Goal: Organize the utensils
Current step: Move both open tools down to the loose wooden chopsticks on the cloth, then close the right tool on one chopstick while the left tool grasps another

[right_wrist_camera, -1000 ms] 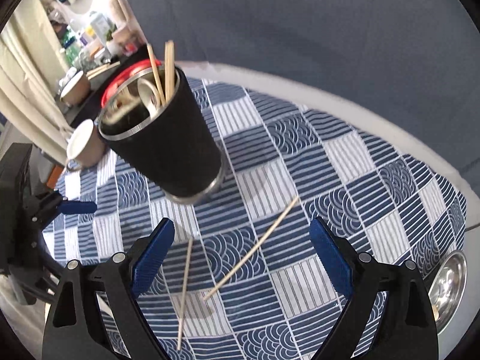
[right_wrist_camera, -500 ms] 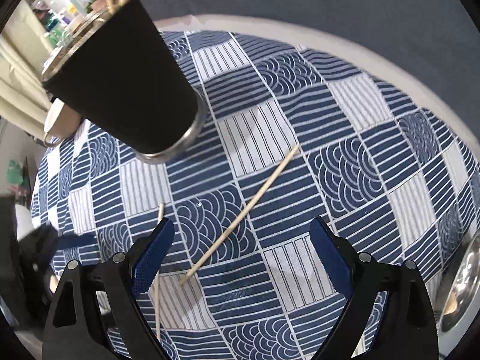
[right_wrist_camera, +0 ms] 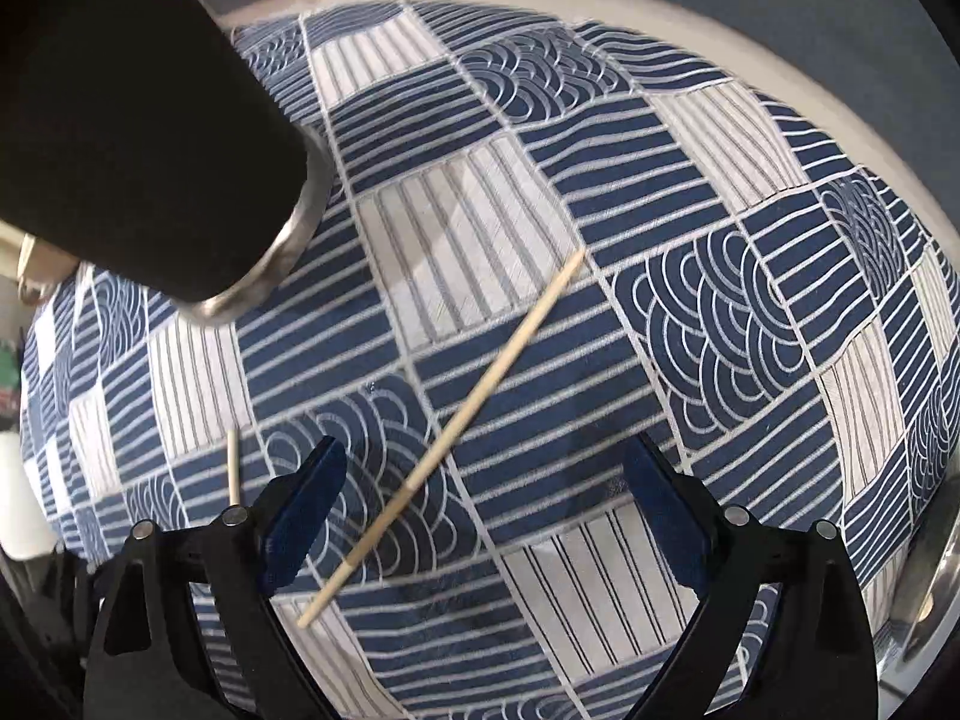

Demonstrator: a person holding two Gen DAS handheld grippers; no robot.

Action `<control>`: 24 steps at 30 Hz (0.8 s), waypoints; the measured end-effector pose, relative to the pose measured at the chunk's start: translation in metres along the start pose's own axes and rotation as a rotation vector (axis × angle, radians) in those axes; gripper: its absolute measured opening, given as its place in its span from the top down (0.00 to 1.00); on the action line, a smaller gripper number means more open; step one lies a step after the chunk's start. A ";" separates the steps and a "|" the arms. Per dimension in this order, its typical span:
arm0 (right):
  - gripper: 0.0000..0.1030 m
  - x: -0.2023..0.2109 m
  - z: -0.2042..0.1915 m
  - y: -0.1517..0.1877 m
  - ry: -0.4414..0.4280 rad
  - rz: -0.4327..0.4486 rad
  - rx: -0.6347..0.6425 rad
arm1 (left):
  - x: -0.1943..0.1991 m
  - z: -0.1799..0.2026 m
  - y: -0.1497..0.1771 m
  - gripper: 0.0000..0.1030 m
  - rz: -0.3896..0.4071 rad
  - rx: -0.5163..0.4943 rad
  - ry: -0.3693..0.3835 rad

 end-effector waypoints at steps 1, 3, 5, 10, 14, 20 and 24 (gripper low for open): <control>0.11 -0.001 0.000 0.000 0.001 0.002 -0.003 | 0.000 0.000 0.000 0.04 -0.006 -0.001 -0.002; 0.11 -0.005 -0.002 0.001 0.044 -0.023 0.035 | -0.001 0.001 -0.002 0.04 -0.015 0.006 -0.003; 0.11 -0.008 -0.008 0.002 0.083 -0.028 0.086 | -0.001 0.000 -0.004 0.04 -0.024 0.013 -0.006; 0.34 -0.005 0.002 0.006 0.087 -0.012 0.053 | -0.010 0.003 -0.016 0.04 -0.065 0.021 -0.012; 0.95 0.009 0.020 0.013 0.083 -0.025 0.059 | -0.009 0.000 -0.023 0.12 -0.079 0.055 -0.015; 0.96 0.014 0.055 0.032 0.099 -0.041 0.007 | 0.001 -0.043 -0.032 0.95 -0.126 0.226 0.079; 0.96 0.020 0.079 0.044 0.075 -0.038 -0.071 | -0.002 -0.062 -0.033 0.95 -0.154 0.280 0.093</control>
Point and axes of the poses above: each gripper's, at about its wrist camera, not at the fingertips, and x roughly against the way its jaws point, z to its right, y to its underside, the point moved 5 cm from there along -x, roughly the way its jaws point, and after that the axes turned 10 degrees about x, right-handed, at the moved point
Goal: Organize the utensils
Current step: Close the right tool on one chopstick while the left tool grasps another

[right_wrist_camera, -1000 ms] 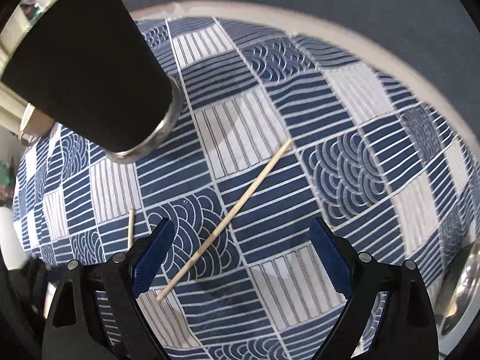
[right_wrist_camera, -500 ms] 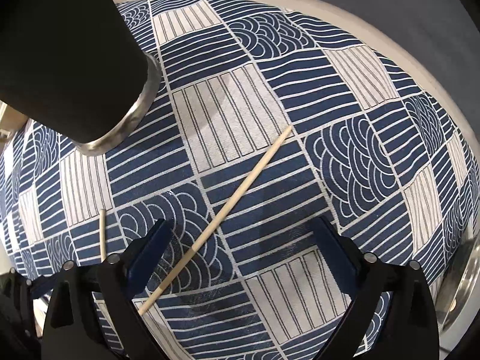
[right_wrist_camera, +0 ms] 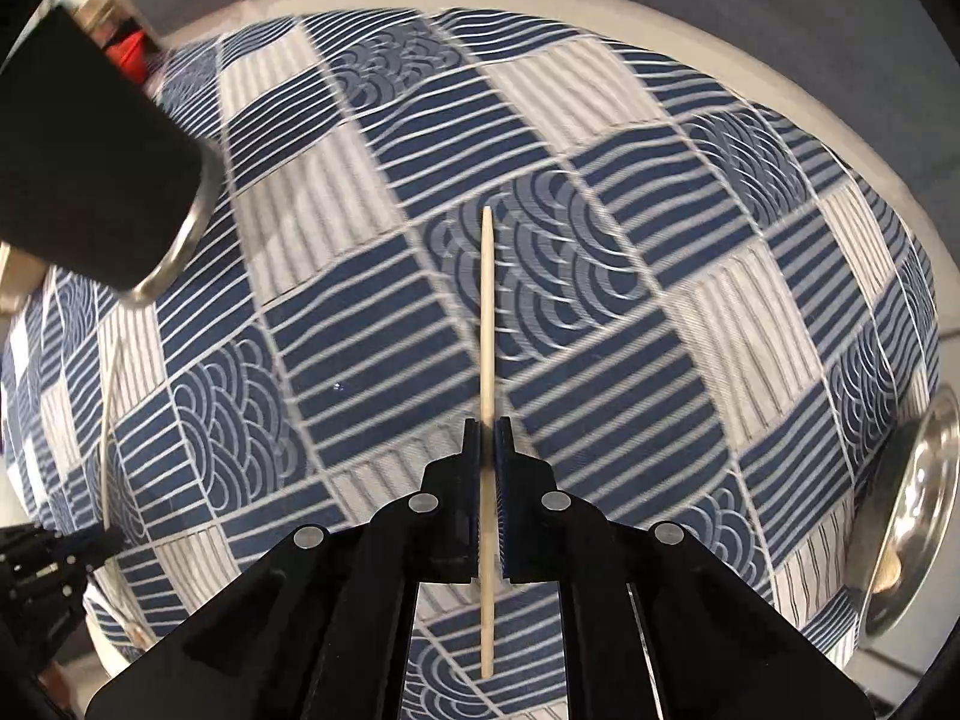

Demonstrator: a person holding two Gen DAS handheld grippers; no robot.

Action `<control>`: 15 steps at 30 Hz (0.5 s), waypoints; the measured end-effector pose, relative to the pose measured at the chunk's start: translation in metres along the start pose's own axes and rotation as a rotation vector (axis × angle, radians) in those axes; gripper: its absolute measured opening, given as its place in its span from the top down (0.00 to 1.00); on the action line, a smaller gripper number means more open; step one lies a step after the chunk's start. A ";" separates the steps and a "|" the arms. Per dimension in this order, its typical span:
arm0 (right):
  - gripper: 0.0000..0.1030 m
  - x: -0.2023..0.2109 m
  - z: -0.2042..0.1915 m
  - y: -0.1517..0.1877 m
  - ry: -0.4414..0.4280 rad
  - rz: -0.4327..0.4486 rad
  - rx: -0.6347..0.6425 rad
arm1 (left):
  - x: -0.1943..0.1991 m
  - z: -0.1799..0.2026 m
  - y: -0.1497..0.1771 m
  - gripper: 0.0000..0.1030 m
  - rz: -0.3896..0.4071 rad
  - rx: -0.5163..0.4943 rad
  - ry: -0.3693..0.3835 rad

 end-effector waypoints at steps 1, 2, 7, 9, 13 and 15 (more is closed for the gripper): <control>0.96 0.002 0.006 0.002 -0.010 0.003 -0.016 | 0.000 -0.004 -0.001 0.95 -0.001 0.002 -0.007; 0.96 0.004 0.011 0.003 -0.016 0.006 -0.030 | 0.001 -0.007 -0.003 0.95 -0.003 0.012 -0.001; 0.96 0.022 0.032 0.005 -0.052 0.044 -0.080 | 0.012 -0.028 -0.019 0.95 0.023 0.057 -0.016; 0.96 0.033 0.044 0.000 -0.095 0.070 -0.112 | 0.021 -0.034 -0.028 0.95 0.042 0.066 -0.024; 0.96 0.055 0.048 -0.007 -0.099 0.122 -0.136 | 0.042 -0.046 -0.053 0.95 0.089 0.093 -0.022; 0.96 0.063 0.037 -0.015 -0.102 0.145 -0.143 | 0.052 -0.047 -0.063 0.95 0.096 0.107 0.045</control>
Point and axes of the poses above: each gripper's, at about its wrist camera, not at the fingertips, and x roughly against the way its jaws point, z to its right, y to its underside, the point moved 5 cm from there along -x, roughly the way its jaws point, and after that the axes turned 10 degrees about x, right-handed, at the moved point
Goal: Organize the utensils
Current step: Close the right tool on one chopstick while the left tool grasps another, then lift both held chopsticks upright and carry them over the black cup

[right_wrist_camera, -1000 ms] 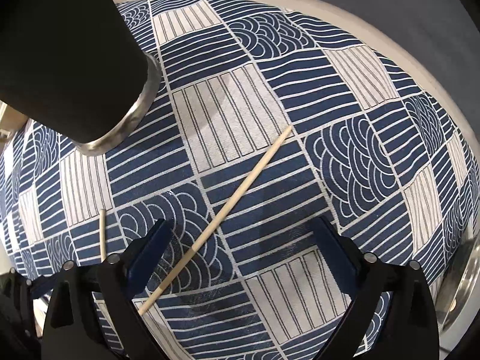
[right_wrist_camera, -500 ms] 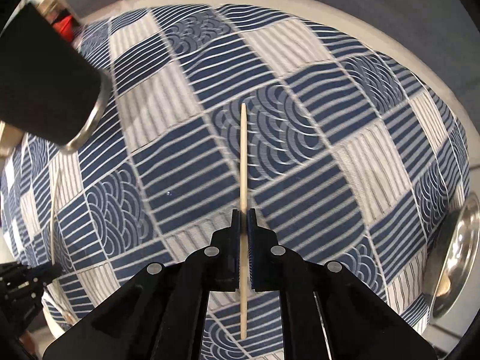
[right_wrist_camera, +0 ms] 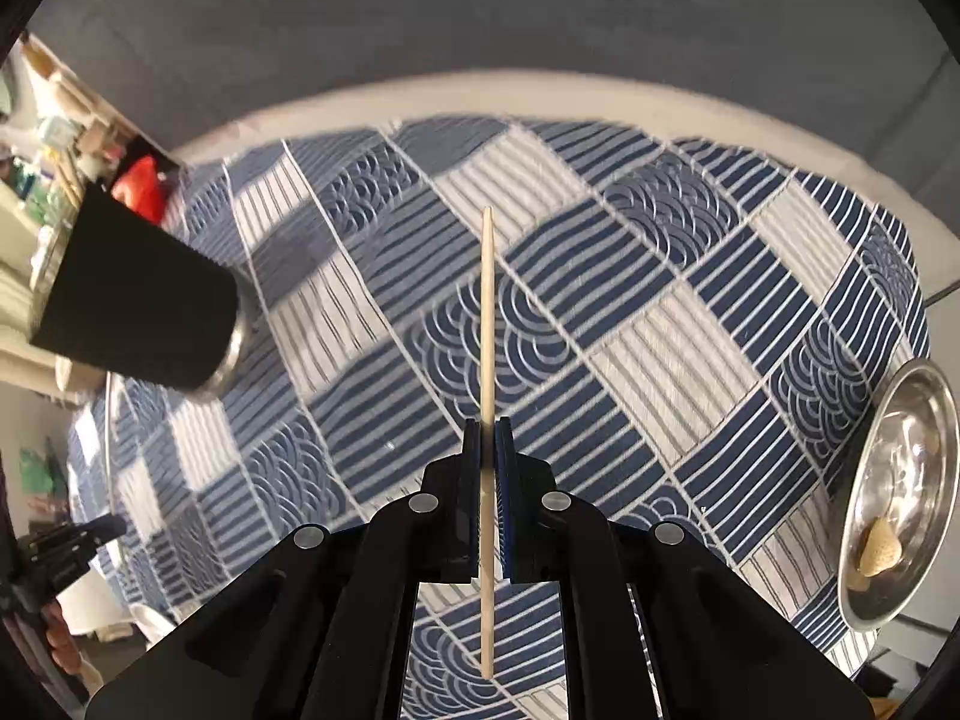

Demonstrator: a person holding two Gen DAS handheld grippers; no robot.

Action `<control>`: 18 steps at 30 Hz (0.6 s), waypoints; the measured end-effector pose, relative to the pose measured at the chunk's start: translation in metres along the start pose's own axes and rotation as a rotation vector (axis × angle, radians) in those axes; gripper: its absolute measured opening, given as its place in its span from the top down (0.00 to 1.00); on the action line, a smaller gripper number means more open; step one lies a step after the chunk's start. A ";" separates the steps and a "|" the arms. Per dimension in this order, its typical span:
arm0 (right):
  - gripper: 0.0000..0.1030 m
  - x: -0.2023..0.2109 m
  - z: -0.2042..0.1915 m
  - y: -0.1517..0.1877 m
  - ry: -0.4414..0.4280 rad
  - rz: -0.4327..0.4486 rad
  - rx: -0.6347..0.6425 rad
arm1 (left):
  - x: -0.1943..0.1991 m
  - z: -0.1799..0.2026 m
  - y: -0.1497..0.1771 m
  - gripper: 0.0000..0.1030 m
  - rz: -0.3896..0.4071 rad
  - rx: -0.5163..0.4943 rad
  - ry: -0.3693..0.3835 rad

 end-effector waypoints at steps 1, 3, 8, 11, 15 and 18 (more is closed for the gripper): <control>0.96 0.008 -0.001 -0.004 0.000 0.019 0.001 | 0.005 0.002 -0.001 0.95 0.007 0.002 0.007; 0.96 0.020 -0.010 -0.007 -0.007 0.051 0.004 | 0.013 0.001 -0.007 0.95 0.048 -0.037 -0.047; 0.96 0.049 -0.036 -0.027 -0.031 0.182 0.023 | 0.045 0.006 -0.018 0.95 0.136 -0.122 -0.082; 0.96 0.069 -0.047 -0.038 -0.061 0.249 0.032 | 0.064 0.003 -0.030 0.95 0.169 -0.155 -0.083; 0.96 0.097 -0.068 -0.052 -0.086 0.333 0.054 | 0.087 0.009 -0.046 0.95 0.209 -0.182 -0.064; 0.96 0.116 -0.085 -0.062 -0.104 0.382 0.075 | 0.102 0.016 -0.058 0.95 0.243 -0.206 -0.050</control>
Point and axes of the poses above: each gripper's, at about its wrist camera, not at the fingertips, and x roughly against the way its jaws point, z to its right, y to its underside, the point moved 5 cm from there along -x, roughly the way its jaws point, and after that the axes turned 10 degrees about x, right-handed, at the moved point
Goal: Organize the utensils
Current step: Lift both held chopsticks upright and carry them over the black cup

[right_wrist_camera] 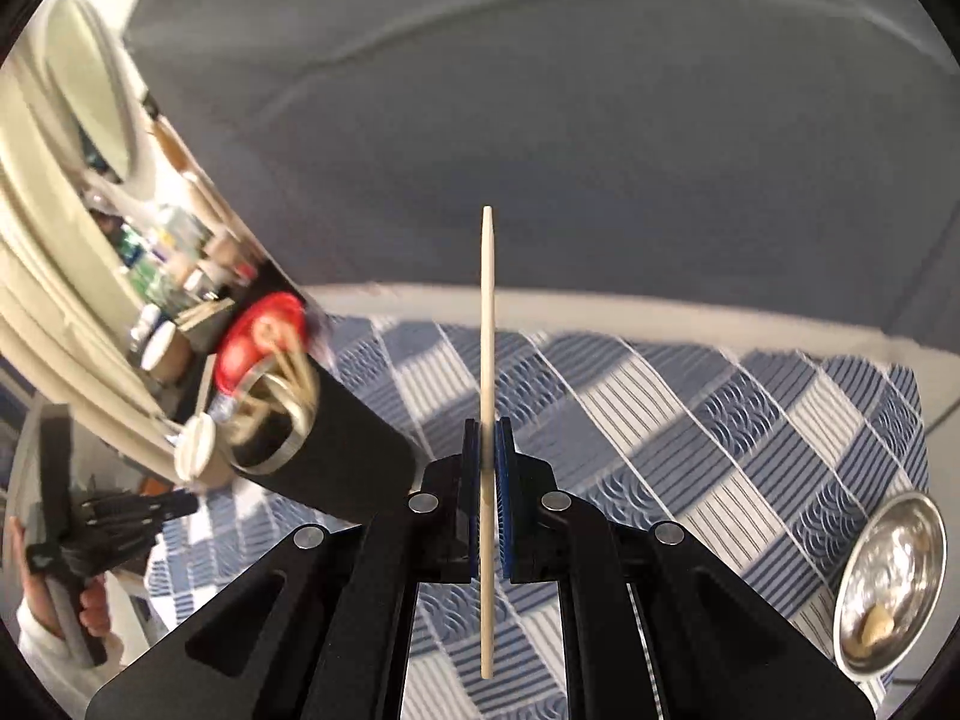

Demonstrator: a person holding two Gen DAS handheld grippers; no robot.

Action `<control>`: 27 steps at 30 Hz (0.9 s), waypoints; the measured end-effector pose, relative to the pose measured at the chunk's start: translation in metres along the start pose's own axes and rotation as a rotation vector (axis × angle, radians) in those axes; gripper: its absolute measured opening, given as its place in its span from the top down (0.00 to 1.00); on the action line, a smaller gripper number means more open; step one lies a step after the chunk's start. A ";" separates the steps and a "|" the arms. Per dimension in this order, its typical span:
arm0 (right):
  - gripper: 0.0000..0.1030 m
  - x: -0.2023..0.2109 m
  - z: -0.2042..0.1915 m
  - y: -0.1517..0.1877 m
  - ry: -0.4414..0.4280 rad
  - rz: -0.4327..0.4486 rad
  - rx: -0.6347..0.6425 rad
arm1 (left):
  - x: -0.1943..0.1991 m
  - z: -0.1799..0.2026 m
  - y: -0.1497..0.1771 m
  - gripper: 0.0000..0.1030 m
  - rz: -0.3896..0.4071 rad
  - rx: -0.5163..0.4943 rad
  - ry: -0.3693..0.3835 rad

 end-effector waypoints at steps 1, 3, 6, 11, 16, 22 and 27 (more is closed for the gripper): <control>0.96 0.004 -0.008 -0.007 -0.001 0.019 0.014 | 0.002 0.001 -0.004 0.95 0.007 -0.004 0.008; 0.96 0.011 -0.019 -0.017 -0.015 0.043 0.031 | 0.008 0.004 -0.017 0.95 0.023 -0.010 0.041; 0.96 0.015 -0.038 -0.030 -0.035 0.065 0.056 | 0.014 0.009 -0.032 0.95 0.047 -0.028 0.053; 0.96 0.019 -0.065 -0.049 -0.060 0.113 0.082 | 0.024 0.019 -0.054 0.95 0.082 -0.057 0.087; 0.96 0.018 -0.086 -0.067 -0.076 0.162 0.088 | 0.024 0.031 -0.075 0.95 0.105 -0.080 0.125; 0.95 0.006 -0.103 -0.084 -0.090 0.195 0.089 | 0.017 0.043 -0.095 0.95 0.110 -0.110 0.190; 0.95 -0.013 -0.113 -0.092 -0.112 0.194 0.085 | 0.011 0.052 -0.105 0.95 0.114 -0.113 0.276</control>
Point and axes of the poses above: each gripper's, at about its wrist camera, not at the fingertips, and x roughly against the way its jaws point, z to its right, y to its underside, the point moved 5 cm from there along -x, roughly the way its jaws point, and after that the axes turned 10 degrees about x, right-handed, at the moved point
